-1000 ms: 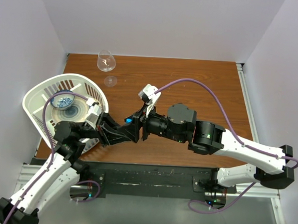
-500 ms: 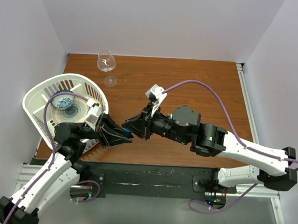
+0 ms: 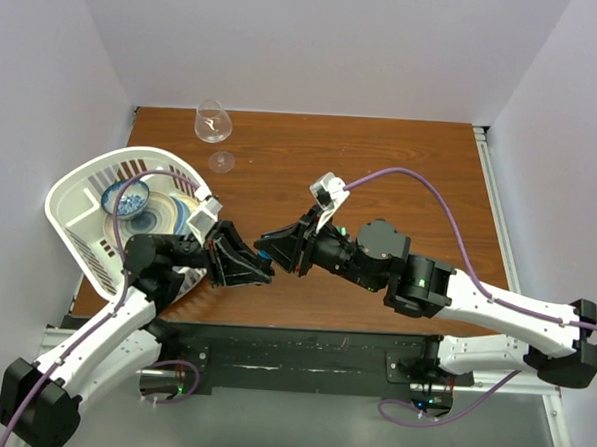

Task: Insert the pens into the pen caps

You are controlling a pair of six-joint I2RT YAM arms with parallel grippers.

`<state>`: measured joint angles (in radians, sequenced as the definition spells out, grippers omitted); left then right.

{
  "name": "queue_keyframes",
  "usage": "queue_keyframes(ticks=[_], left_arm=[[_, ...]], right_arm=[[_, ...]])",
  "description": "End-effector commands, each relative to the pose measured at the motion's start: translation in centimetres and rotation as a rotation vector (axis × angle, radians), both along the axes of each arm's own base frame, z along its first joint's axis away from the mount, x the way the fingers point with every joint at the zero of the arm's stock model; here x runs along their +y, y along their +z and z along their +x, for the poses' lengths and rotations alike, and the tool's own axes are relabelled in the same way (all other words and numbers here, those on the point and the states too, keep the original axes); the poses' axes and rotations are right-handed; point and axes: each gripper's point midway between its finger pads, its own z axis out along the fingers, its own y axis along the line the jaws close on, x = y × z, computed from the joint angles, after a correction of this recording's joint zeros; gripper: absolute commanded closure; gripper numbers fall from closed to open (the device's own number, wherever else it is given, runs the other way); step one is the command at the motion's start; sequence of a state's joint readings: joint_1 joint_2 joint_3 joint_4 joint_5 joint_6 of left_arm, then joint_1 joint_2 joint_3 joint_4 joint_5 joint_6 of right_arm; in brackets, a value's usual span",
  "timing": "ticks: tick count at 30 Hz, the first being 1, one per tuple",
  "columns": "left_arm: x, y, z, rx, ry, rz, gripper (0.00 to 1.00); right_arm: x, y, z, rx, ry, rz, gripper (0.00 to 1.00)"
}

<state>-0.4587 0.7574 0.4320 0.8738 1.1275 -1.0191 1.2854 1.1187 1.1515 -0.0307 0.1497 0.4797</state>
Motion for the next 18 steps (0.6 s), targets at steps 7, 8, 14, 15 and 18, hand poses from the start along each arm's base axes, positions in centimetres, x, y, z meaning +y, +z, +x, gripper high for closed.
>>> queue_keyframes(ticks=[7,8,14,15,18], left_arm=[[-0.6,5.3,4.8,-0.063,0.205,-0.071,1.00],[-0.7,5.4,4.9,-0.065,0.200,-0.071,1.00],[-1.1,5.9,5.1,-0.094,0.151,-0.051,1.00],[-1.0,5.8,5.4,-0.090,0.158,-0.042,1.00],[-0.6,5.1,6.0,-0.072,0.166,-0.018,1.00]], right_arm=[[1.3,-11.1,-6.1,0.198,0.267,-0.274,1.00],[1.7,-11.0,-6.5,0.204,0.293,-0.246,1.00],[1.7,-14.5,-8.8,0.285,0.373,-0.312,1.00],[1.4,-15.0,-9.1,0.293,0.378,-0.327,1.00],[0.5,-16.0,-9.5,0.299,0.379,-0.359,1.00]])
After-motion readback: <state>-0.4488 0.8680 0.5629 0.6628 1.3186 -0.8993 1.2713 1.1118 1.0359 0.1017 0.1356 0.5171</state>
